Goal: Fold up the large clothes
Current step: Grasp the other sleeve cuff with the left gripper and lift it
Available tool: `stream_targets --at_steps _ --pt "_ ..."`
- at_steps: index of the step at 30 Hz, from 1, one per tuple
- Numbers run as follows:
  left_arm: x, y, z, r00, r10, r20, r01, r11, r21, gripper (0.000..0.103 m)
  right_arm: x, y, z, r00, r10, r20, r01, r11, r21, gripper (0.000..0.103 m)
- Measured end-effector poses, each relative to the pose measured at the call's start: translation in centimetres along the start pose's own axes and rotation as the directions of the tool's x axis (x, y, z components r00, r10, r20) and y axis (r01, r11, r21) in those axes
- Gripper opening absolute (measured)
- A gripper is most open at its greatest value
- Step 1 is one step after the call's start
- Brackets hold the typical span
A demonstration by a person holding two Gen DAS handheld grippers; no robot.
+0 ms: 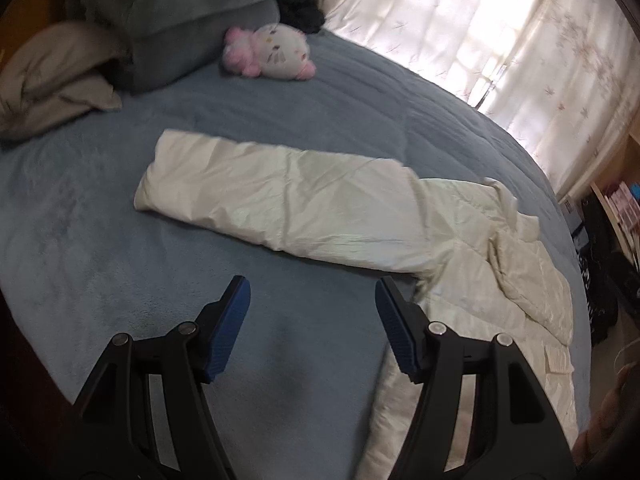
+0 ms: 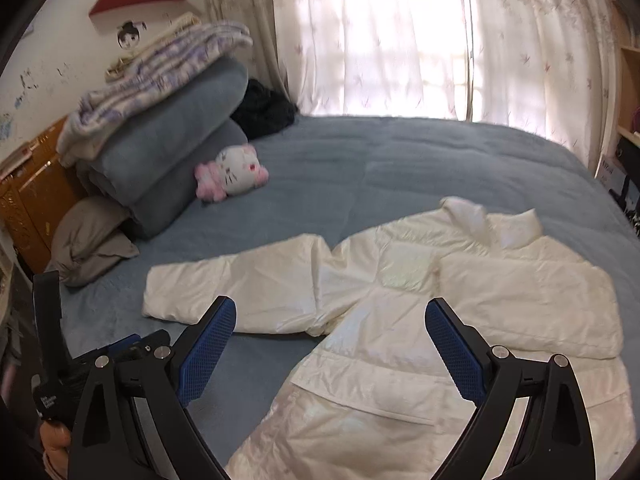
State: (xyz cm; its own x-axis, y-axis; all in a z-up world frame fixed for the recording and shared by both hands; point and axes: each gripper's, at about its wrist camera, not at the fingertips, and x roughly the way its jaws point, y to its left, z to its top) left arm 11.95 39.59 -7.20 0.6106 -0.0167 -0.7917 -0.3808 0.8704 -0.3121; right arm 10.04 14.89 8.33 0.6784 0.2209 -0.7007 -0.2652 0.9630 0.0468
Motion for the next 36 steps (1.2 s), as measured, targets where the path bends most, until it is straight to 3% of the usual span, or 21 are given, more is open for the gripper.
stream_targets --at_steps 5,12,17,23,24,25,27,28,32,36 --pt "5.3 4.8 0.5 0.999 -0.008 -0.054 0.002 0.995 -0.1 0.062 7.5 0.9 -1.3 0.998 -0.045 -0.052 0.044 0.999 -0.029 0.097" --pt "11.9 10.1 0.8 0.986 -0.136 -0.094 0.103 0.949 -0.297 0.062 16.8 0.7 -3.9 0.988 -0.08 -0.13 0.075 0.996 -0.046 0.093" --pt "14.6 12.4 1.6 0.98 -0.194 -0.046 0.161 0.907 -0.389 0.062 21.0 0.4 -5.8 0.979 -0.065 -0.193 0.057 0.997 -0.049 0.088" --pt "17.6 13.8 4.1 0.986 -0.165 0.009 0.149 0.863 -0.482 0.061 23.2 -0.7 -7.3 0.971 -0.029 -0.236 0.027 1.0 -0.011 0.083" --pt "17.9 13.6 4.6 0.99 -0.143 0.016 0.133 0.865 -0.484 0.05 23.4 -1.1 -7.4 0.971 -0.023 -0.238 0.023 1.0 -0.002 0.082" --pt "18.2 13.3 5.1 0.994 -0.106 0.01 0.098 0.873 -0.478 0.032 23.2 -1.4 -7.5 0.971 -0.023 -0.237 0.025 1.0 0.004 0.082" --pt "18.3 12.7 5.8 0.998 -0.062 -0.006 0.052 0.882 -0.468 0.011 22.5 -1.9 -7.5 0.973 -0.018 -0.23 0.023 1.0 0.019 0.082" --pt "17.8 12.0 6.1 0.999 -0.047 0.013 0.047 0.885 -0.463 0.007 22.1 -2.4 -7.4 0.975 -0.013 -0.221 0.02 0.999 0.031 0.082" --pt "13.0 7.9 7.7 0.992 0.049 0.115 -0.006 0.939 -0.343 0.004 19.6 -4.3 -7.2 0.984 -0.007 -0.178 0.018 0.998 0.057 0.082" --pt "7.2 1.0 9.1 0.97 0.071 0.234 -0.029 0.983 -0.179 0.004 16.8 -7.1 -6.8 0.989 0.002 -0.148 0.014 0.994 0.111 0.082"
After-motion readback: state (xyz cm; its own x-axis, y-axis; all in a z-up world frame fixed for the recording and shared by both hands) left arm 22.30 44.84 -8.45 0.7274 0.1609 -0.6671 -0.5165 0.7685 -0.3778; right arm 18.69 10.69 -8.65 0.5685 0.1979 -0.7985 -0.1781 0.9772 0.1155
